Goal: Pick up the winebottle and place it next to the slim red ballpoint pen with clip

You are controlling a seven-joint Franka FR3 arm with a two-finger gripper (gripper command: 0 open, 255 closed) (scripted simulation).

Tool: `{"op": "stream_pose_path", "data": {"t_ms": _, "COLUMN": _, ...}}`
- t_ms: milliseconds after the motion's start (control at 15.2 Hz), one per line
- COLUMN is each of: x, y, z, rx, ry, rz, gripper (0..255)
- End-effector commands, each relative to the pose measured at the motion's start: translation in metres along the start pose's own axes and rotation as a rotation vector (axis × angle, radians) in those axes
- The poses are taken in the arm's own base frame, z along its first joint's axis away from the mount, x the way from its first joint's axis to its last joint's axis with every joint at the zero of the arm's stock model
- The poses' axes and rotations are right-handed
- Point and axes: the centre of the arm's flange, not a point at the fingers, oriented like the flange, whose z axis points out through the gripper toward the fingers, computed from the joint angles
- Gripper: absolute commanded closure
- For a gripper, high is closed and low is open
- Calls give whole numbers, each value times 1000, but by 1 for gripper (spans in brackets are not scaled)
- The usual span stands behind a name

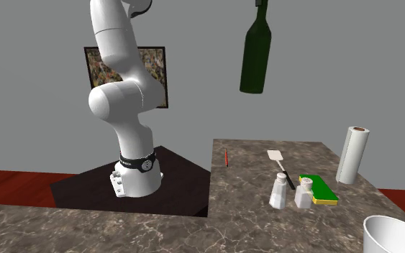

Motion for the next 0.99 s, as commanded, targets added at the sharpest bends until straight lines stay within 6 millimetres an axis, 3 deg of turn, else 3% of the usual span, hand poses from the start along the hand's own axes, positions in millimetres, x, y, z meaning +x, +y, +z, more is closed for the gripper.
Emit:
{"op": "stream_pose_path", "data": {"t_ms": 0, "x": 0, "y": 1, "z": 11, "rx": 2, "ry": 0, "rz": 1, "gripper": 255}}
{"op": "stream_pose_path", "data": {"t_ms": 924, "x": -8, "y": -2, "z": 84, "rx": 2, "ry": 0, "rz": 1, "gripper": 255}}
